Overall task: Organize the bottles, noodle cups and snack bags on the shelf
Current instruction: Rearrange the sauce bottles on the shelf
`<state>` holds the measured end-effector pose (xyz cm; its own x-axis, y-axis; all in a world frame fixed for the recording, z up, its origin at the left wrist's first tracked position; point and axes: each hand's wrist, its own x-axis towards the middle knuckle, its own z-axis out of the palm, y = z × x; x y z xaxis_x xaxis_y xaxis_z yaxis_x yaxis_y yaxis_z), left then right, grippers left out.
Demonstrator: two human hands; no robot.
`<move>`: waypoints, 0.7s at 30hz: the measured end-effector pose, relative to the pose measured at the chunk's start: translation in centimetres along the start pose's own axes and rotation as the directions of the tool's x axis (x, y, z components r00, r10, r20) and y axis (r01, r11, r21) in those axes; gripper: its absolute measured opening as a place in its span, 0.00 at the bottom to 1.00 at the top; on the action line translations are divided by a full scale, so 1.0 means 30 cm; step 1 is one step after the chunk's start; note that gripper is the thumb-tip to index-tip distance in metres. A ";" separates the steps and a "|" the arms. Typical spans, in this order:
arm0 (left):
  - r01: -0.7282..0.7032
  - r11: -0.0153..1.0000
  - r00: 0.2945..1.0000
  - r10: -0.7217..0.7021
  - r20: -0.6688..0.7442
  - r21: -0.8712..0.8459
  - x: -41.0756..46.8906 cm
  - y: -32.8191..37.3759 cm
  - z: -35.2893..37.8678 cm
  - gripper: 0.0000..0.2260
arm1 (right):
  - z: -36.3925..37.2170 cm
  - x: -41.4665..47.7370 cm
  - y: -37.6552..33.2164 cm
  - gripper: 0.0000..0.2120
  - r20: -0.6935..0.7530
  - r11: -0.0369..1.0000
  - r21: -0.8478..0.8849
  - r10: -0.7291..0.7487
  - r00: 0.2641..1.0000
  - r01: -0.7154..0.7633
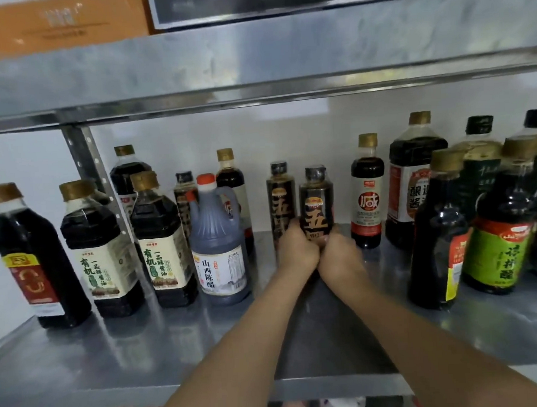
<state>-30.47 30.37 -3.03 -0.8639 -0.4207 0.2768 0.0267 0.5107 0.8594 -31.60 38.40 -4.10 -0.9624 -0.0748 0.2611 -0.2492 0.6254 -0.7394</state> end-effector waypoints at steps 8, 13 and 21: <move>0.114 0.981 0.992 -0.105 0.065 -0.157 0.080 0.002 0.110 0.13 | 0.001 0.146 0.042 0.10 -0.053 1.000 -0.003 0.019 0.998 -0.019; 0.186 0.936 0.977 -0.143 0.161 -0.298 0.092 0.010 0.122 0.15 | 0.023 0.213 0.049 0.06 -0.030 0.985 0.151 0.085 0.996 -0.080; 0.271 0.901 0.939 -0.171 0.298 -0.338 0.102 0.002 0.110 0.17 | 0.036 0.229 0.043 0.14 -0.011 0.992 0.107 0.068 0.998 -0.067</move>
<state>-34.76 31.60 -3.55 -0.9657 -0.2592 -0.0146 -0.0399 0.0927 0.9949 -38.65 37.85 -3.92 -0.9760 -0.0233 0.2167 -0.1945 0.5421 -0.8175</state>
